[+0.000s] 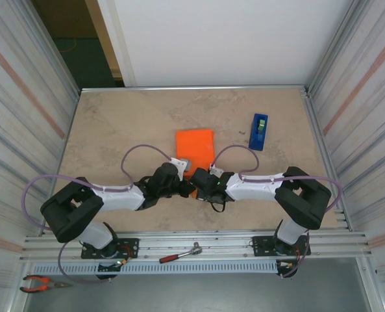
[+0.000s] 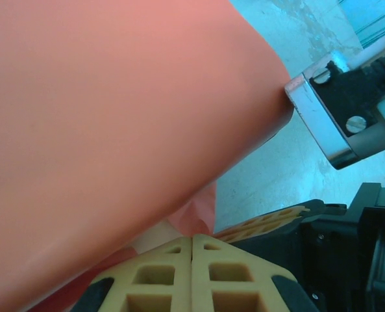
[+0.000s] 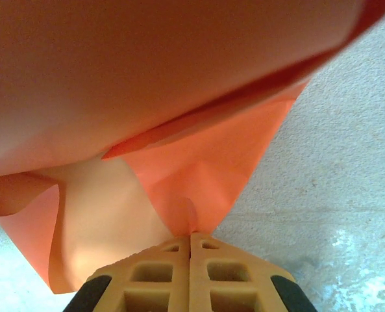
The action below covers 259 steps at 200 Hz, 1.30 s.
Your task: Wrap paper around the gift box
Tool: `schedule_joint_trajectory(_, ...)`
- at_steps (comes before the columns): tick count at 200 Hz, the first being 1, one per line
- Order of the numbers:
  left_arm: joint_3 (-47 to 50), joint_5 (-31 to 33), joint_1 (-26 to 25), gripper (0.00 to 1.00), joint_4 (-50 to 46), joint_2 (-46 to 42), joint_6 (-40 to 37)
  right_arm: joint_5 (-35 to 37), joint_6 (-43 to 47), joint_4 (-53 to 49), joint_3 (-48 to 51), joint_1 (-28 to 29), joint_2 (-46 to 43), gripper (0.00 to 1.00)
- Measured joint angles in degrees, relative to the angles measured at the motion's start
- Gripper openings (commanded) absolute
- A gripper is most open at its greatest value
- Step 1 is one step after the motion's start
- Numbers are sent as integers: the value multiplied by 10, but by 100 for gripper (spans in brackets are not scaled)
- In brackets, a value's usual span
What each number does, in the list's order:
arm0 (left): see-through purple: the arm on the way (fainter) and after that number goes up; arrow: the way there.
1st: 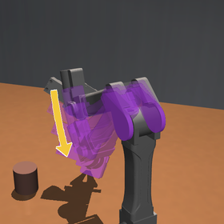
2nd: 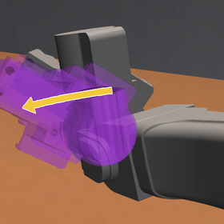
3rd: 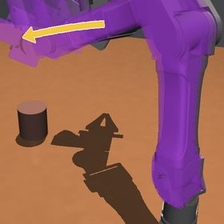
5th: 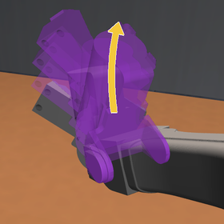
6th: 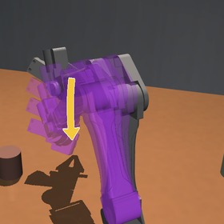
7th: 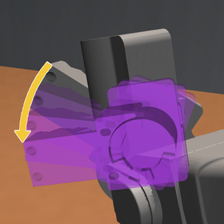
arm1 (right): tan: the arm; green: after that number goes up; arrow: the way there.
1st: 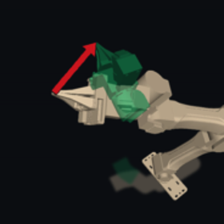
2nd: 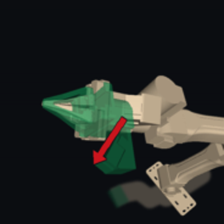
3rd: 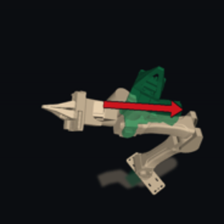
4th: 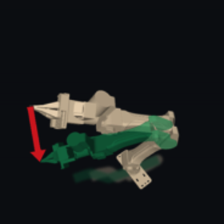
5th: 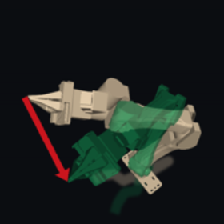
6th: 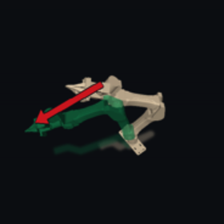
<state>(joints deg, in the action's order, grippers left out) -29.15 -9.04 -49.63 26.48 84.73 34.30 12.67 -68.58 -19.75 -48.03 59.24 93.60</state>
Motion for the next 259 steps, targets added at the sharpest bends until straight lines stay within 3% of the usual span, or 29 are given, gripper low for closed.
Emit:
schedule_joint_trajectory(109, 14, -50, 5, 0, -35, -107, 0, 0, 17, -3, 0, -16, -54, 0)
schedule_joint_trajectory(183, 90, -60, 3, 0, -129, -241, 0, -2, 28, -3, 0, -20, -65, 0)
schedule_joint_trajectory(211, 105, -60, -15, 0, -134, -235, 0, -2, 29, -3, 2, -20, -68, 0)
schedule_joint_trajectory(259, 110, -47, -59, 0, -89, -136, 0, -2, 30, -3, 2, -20, -71, 0)
